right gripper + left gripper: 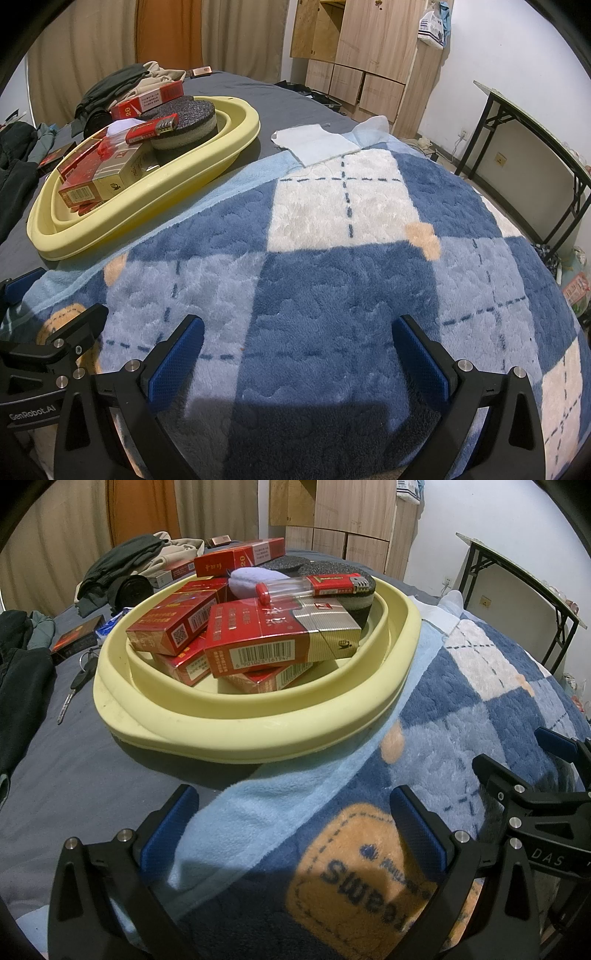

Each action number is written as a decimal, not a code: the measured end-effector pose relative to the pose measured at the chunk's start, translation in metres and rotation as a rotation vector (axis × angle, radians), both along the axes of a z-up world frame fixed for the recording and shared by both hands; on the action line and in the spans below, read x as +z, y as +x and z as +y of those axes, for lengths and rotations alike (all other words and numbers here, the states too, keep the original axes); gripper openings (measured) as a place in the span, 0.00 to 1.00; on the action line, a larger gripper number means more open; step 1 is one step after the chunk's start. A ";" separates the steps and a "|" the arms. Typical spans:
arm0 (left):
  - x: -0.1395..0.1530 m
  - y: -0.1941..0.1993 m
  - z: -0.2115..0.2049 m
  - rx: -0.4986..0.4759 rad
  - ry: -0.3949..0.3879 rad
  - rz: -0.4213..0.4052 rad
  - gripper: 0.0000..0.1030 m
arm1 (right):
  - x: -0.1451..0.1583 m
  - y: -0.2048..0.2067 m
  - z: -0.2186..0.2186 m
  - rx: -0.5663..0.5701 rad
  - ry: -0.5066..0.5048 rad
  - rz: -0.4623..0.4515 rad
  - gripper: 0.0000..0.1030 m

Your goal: Organize rigid objects

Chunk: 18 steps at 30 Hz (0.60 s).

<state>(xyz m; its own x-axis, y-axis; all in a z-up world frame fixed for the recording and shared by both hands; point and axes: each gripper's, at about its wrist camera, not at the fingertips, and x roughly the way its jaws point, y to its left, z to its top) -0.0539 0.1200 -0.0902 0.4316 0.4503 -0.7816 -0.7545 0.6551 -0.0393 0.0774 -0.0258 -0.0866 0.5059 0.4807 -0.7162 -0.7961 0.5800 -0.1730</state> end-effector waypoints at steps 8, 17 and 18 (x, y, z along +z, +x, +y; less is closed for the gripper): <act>0.000 0.000 0.000 0.000 0.000 0.000 1.00 | 0.000 0.000 0.000 0.000 0.000 0.000 1.00; 0.000 -0.001 0.000 0.000 0.000 0.000 1.00 | 0.000 -0.001 0.000 0.000 0.001 0.001 1.00; 0.000 0.000 0.000 0.000 0.000 0.000 1.00 | 0.000 -0.001 0.000 0.000 0.001 0.001 1.00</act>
